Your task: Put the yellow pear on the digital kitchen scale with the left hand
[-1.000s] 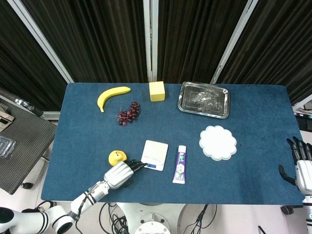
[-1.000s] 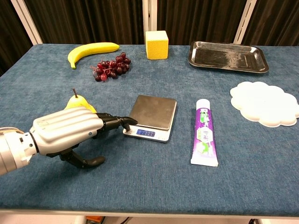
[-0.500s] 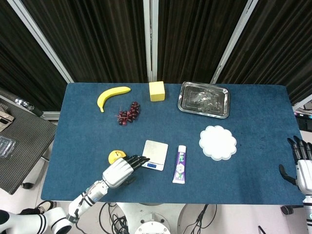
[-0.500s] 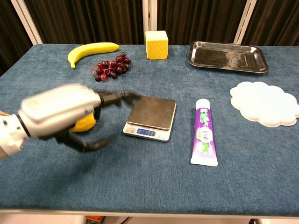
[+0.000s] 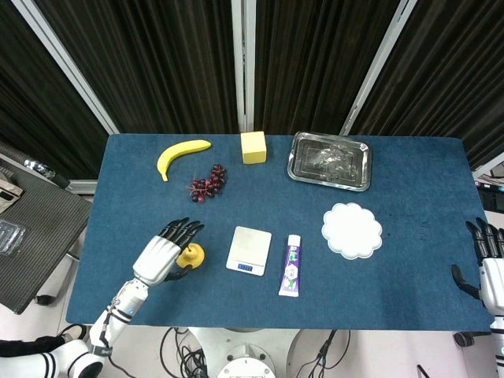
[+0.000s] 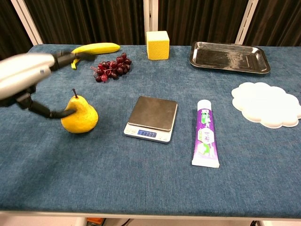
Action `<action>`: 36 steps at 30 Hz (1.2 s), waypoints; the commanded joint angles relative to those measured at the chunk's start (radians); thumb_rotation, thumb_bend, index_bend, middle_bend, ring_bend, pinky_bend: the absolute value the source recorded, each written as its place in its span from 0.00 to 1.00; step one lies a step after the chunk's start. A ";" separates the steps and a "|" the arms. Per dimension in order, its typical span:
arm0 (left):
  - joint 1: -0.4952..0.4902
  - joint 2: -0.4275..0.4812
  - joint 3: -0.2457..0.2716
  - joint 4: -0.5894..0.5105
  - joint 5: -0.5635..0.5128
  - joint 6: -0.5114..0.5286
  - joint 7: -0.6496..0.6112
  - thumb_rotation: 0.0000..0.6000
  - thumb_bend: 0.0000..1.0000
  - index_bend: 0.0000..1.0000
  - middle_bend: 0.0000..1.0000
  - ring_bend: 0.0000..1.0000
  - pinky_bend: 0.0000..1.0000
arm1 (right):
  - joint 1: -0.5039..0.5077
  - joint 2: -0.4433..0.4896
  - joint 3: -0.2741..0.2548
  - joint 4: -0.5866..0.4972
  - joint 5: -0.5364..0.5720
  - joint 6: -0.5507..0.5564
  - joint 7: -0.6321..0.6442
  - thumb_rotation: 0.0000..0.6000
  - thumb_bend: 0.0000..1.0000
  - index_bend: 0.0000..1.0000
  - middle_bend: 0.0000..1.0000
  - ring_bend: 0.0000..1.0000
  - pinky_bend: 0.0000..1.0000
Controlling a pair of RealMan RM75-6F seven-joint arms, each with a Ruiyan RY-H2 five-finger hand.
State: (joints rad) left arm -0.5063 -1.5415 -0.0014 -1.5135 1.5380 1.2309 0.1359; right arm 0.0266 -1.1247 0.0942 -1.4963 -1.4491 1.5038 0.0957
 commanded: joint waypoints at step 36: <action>-0.044 -0.173 -0.087 0.189 -0.039 -0.057 -0.248 1.00 0.31 0.44 0.47 0.40 0.64 | 0.013 0.003 0.002 0.009 0.032 -0.047 -0.007 1.00 0.30 0.00 0.00 0.00 0.00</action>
State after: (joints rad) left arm -0.5454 -1.7057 -0.0778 -1.3249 1.4887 1.1615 -0.0998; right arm 0.0399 -1.1212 0.0967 -1.4874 -1.4167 1.4565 0.0893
